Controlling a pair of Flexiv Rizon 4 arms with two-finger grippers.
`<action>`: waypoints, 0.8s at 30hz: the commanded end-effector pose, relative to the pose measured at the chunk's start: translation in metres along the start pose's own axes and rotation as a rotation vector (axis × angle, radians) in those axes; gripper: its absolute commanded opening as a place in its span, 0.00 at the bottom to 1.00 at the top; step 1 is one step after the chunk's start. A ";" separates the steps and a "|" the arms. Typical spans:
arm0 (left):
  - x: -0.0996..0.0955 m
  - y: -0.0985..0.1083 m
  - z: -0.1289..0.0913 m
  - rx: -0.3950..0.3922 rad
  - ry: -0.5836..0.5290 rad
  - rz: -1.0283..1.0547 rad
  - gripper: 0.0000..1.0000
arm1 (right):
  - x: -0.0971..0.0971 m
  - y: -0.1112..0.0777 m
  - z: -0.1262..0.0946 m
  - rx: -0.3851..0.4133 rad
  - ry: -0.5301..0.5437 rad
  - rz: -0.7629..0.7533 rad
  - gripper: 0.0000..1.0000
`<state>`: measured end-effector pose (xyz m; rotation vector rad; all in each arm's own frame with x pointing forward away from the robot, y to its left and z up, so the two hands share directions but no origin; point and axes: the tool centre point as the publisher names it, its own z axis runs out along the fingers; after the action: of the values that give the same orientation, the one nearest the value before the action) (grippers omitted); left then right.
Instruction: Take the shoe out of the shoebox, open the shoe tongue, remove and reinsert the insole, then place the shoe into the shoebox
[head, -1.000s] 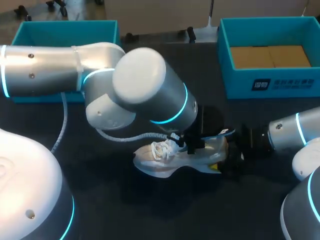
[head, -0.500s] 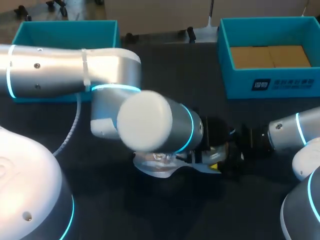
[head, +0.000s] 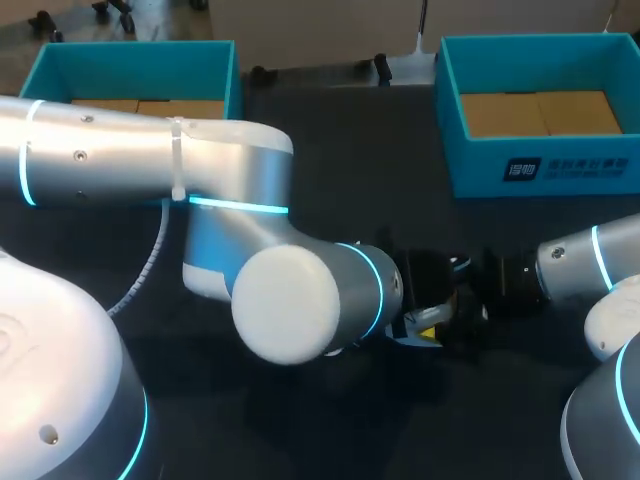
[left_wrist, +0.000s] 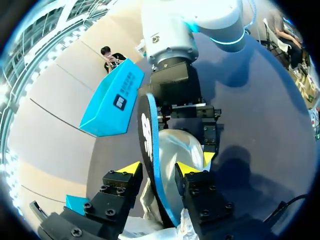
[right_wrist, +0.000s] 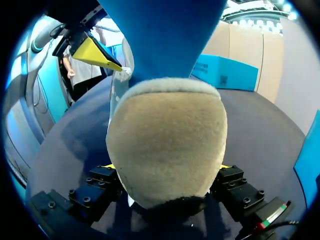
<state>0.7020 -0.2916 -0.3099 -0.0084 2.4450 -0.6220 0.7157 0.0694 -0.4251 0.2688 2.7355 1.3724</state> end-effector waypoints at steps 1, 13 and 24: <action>0.003 0.000 0.004 -0.002 -0.026 -0.005 0.42 | 0.000 -0.001 0.002 0.004 -0.001 0.001 0.00; -0.004 -0.001 0.018 -0.001 -0.029 -0.010 0.00 | 0.000 -0.001 0.002 0.004 -0.001 0.001 0.00; -0.005 -0.009 0.012 0.017 -0.053 0.001 0.00 | 0.000 -0.001 0.002 0.004 -0.001 0.001 0.00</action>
<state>0.7172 -0.3058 -0.3156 -0.0096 2.4144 -0.6242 0.7157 0.0692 -0.4253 0.2693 2.7357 1.3721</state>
